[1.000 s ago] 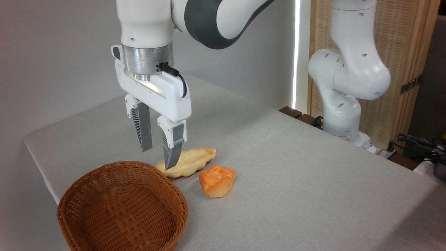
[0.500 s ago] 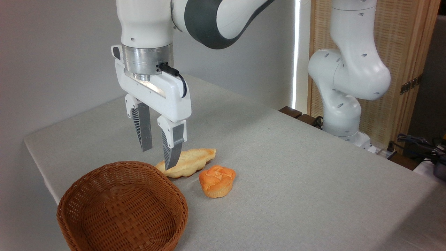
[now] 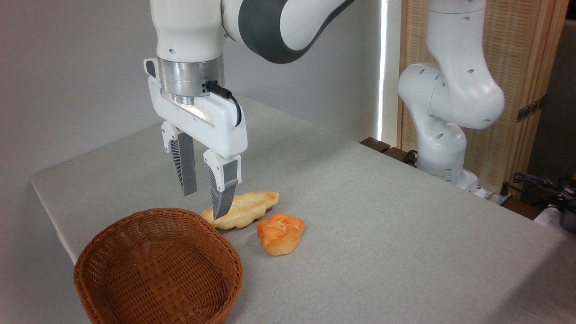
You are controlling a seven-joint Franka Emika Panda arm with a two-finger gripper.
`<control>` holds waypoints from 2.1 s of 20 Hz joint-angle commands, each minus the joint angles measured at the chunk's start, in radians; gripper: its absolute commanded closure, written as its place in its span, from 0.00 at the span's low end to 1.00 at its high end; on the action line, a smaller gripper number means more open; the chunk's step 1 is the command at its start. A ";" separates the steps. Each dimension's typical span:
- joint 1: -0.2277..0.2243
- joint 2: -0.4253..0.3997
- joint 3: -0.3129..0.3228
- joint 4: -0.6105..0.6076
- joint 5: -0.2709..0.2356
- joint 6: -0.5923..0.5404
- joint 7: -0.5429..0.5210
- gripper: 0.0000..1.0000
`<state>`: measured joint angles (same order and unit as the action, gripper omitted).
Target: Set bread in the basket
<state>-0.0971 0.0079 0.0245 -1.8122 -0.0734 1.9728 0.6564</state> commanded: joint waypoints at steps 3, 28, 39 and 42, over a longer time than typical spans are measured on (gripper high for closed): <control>-0.003 -0.006 0.009 0.008 -0.012 -0.015 0.002 0.00; -0.016 -0.109 0.029 -0.209 0.003 -0.106 0.052 0.00; -0.012 -0.082 0.060 -0.288 0.015 -0.048 0.124 0.00; -0.016 -0.053 0.060 -0.285 0.014 -0.045 0.141 0.00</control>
<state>-0.1068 -0.0715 0.0778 -2.0955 -0.0672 1.9091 0.7641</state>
